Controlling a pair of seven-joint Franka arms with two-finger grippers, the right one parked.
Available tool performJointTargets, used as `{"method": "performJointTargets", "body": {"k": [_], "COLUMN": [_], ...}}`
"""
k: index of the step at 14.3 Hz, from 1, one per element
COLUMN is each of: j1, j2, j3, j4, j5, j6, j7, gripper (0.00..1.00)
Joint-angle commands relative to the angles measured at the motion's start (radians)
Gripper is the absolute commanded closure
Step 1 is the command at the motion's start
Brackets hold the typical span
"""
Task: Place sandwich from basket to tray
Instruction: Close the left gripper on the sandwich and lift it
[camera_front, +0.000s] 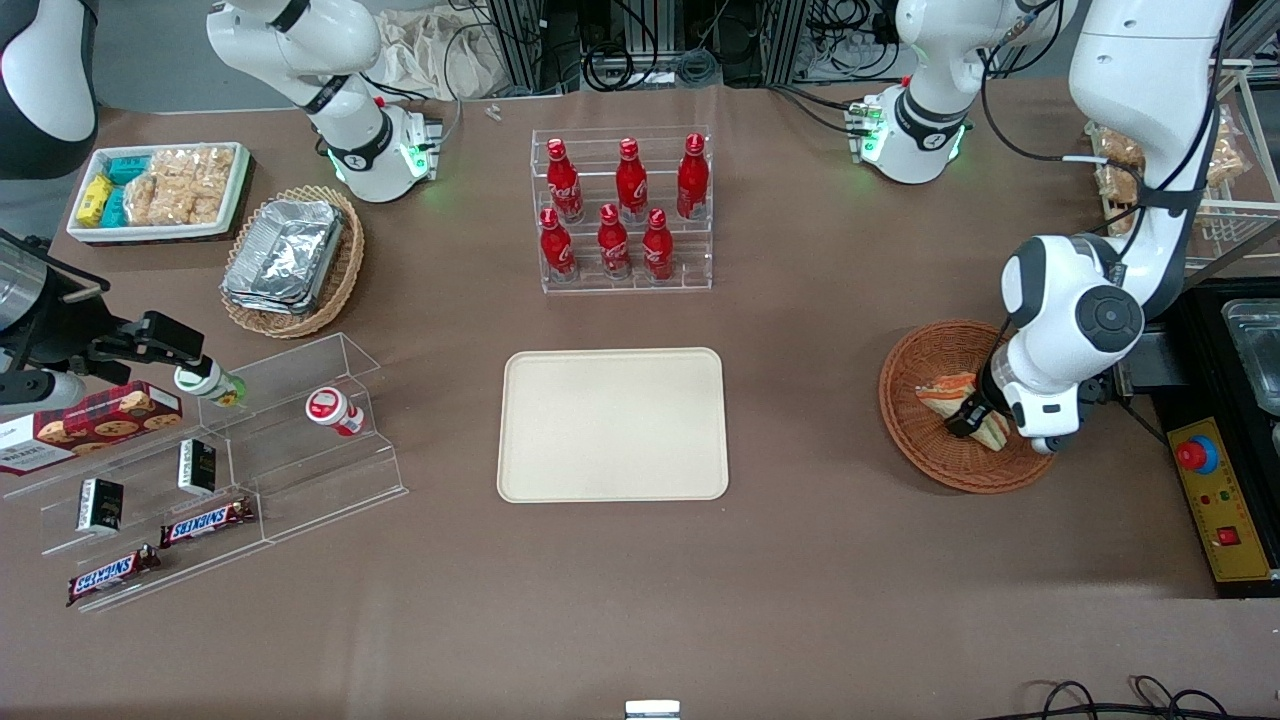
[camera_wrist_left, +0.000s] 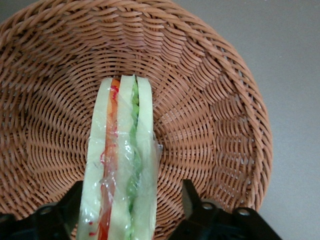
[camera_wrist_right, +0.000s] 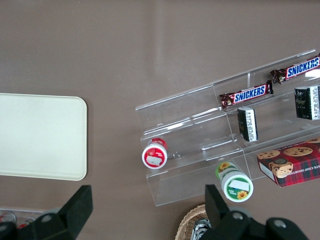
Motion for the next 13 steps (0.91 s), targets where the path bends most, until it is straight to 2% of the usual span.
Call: {"method": "performJointTargets", "body": {"k": [1,2,4,7,13], "j1": [0.012,0.012,0.012,0.012,-0.002], "j2": [-0.004,-0.004,-0.010,-0.047,-0.193], "j3": [-0.009,-0.009,-0.009,-0.011,-0.022], "j4": [-0.014,-0.014,-0.013,-0.007,0.087], "j5": [0.021,0.021,0.021,0.021,0.015], "j6": [0.038,0.036,0.030,-0.023,-0.321], "j7": [-0.023,-0.023,-0.023,-0.011,0.049], "gripper": [0.68,0.80,0.89,0.90,0.86]}}
